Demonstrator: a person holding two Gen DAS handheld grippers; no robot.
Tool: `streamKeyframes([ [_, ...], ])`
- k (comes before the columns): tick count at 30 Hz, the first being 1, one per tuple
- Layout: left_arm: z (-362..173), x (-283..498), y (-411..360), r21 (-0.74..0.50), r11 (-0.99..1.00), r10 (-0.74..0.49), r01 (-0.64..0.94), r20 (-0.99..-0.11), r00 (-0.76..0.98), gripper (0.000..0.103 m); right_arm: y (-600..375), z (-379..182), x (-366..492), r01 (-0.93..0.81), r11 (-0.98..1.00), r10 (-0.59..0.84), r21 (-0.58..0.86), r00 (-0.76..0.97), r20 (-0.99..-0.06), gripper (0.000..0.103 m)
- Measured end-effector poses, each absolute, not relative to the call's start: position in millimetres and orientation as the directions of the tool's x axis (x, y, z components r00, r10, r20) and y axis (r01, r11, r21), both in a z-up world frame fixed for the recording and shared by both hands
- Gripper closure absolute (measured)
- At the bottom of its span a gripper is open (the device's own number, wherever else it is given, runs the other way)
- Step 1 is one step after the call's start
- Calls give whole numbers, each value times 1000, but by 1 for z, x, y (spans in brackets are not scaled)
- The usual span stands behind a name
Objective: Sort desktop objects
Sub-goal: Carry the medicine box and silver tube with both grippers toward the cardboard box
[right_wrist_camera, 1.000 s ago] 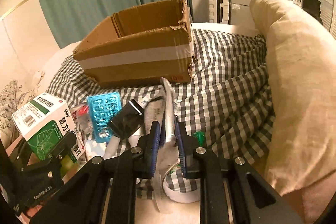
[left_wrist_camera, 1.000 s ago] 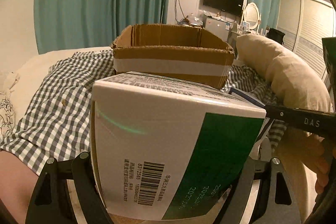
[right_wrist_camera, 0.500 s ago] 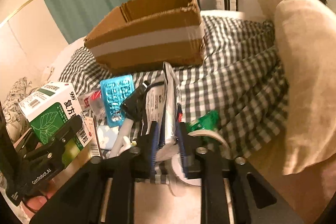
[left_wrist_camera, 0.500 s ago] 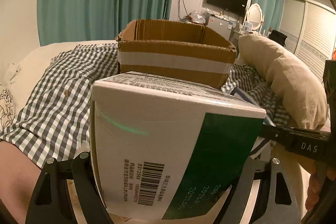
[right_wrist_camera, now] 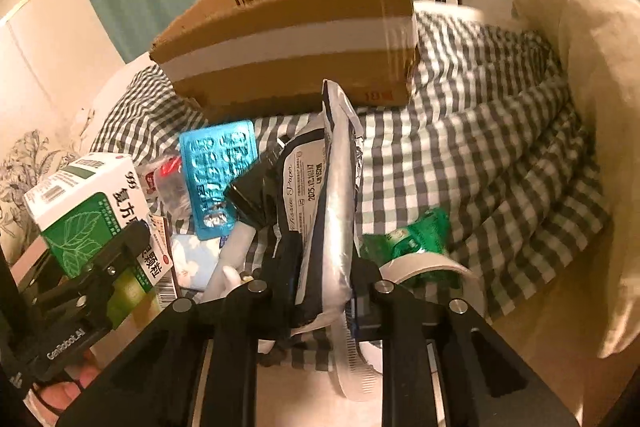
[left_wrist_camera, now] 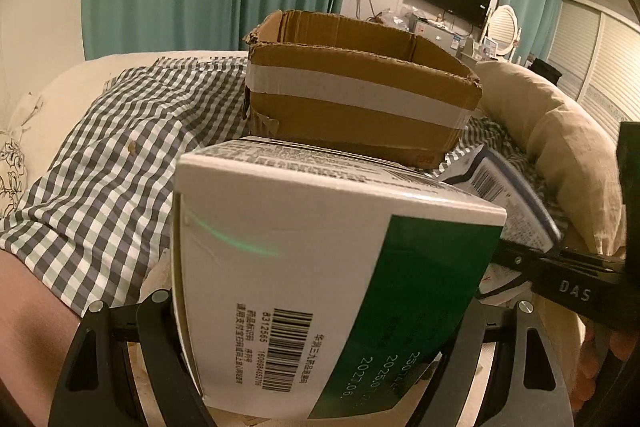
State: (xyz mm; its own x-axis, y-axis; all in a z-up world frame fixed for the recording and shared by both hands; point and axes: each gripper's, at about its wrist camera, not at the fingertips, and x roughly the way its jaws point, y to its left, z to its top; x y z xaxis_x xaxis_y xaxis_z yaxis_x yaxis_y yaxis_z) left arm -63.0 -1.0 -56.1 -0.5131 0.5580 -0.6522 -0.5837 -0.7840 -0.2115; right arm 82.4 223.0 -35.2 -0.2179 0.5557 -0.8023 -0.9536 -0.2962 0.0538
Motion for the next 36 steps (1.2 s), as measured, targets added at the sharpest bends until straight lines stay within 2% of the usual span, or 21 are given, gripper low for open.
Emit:
streamKeyframes([
  [21, -6, -49, -8, -172, -783, 575, -597, -567, -590, 18, 178, 23, 72, -937, -350, 664, 18, -261, -701, 85],
  [36, 36, -68, 10, -129, -790, 566, -600, -531, -631, 18, 192, 62, 57, -926, -377, 710, -14, -279, -646, 85],
])
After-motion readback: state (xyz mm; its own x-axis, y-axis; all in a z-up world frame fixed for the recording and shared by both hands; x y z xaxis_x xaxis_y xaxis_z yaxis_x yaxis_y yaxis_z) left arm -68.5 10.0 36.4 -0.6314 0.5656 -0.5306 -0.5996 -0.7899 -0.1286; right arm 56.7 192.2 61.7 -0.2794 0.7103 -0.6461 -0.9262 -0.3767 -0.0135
